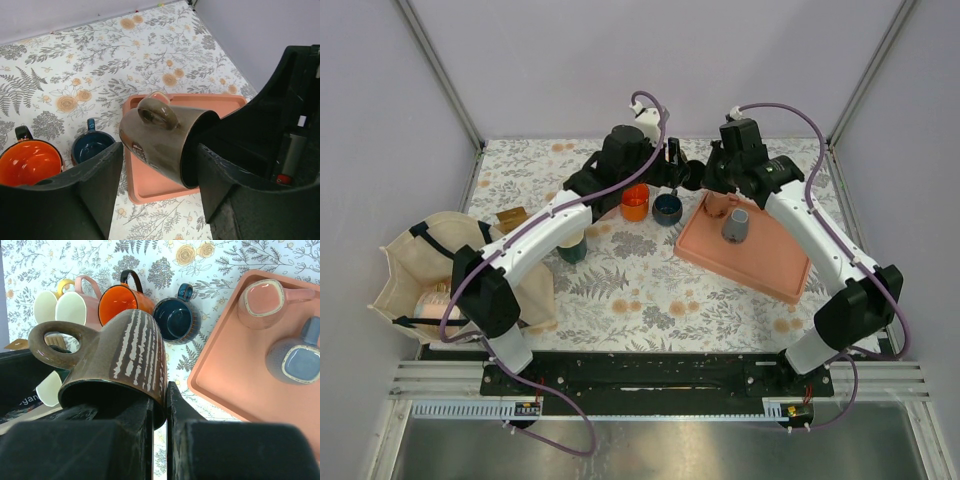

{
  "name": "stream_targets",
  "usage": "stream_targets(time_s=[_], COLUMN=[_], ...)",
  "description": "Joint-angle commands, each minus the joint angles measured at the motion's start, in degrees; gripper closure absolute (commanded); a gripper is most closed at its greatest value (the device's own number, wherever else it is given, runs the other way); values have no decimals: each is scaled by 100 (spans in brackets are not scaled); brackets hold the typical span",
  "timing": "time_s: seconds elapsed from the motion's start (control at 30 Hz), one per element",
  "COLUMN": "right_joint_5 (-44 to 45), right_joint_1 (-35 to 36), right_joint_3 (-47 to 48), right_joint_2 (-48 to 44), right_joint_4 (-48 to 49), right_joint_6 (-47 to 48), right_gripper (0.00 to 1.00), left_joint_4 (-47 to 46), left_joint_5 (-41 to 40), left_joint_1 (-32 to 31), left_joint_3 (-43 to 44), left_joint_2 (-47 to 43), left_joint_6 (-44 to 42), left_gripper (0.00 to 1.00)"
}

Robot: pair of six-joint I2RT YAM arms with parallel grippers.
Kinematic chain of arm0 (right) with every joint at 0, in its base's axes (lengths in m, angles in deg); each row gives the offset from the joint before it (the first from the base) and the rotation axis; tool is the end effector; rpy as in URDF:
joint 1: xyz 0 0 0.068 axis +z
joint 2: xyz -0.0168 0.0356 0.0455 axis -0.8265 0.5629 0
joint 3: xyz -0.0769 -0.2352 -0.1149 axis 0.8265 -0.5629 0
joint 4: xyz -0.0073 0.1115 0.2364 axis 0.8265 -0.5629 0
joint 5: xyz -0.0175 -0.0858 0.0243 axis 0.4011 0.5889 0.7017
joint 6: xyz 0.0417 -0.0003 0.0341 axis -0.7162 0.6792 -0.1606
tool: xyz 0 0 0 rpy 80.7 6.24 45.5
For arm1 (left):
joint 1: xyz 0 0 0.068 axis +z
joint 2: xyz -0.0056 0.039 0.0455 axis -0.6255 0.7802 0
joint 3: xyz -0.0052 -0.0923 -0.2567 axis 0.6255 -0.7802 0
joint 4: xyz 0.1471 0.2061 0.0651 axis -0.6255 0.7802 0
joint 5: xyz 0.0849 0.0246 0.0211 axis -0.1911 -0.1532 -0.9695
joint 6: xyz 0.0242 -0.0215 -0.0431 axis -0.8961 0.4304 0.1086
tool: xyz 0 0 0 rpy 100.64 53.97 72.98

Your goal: Turn the mug right side up

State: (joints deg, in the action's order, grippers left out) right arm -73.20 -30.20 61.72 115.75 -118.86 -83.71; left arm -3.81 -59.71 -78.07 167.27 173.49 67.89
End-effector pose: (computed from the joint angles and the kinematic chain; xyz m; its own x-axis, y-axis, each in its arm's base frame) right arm 0.3156 0.1483 0.3772 -0.6779 0.2634 -0.6864 -0.0280 0.9237 0.3821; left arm 0.3129 -0.2596 0.3826 -0.4370 -0.0738 -0.8964 0.5704 0.7478 -0.3397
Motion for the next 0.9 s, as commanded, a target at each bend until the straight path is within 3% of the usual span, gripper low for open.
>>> stream_targets(time_s=[0.0,0.27,0.4,0.5,0.57,0.73,0.87], right_joint_5=[238,-868,-1448,-1634,-1669,-1906,-2134], right_joint_1=[83,144,197,215,223,223,188], right_joint_3=[408,303,250,215,179,-14,-286], right_joint_2=[40,101,145,154,137,-12,-398], right_joint_4=[441,1179,1495,1601,1628,1628,1523], right_joint_6=[-123,34,350,430,448,772,1229], right_gripper=[100,100,100,95,85,41,24], left_joint_4=[-7,231,170,126,108,108,222], left_joint_5=[-535,-1074,-942,-924,-924,-854,-512], left_joint_1=[-20,-11,-2,7,24,112,340], left_joint_3=[370,476,546,555,546,468,152], left_joint_2=[105,237,342,386,413,334,106], left_joint_6=[12,-76,-146,-234,-287,-471,-673], left_gripper=[40,53,83,99,100,100,100])
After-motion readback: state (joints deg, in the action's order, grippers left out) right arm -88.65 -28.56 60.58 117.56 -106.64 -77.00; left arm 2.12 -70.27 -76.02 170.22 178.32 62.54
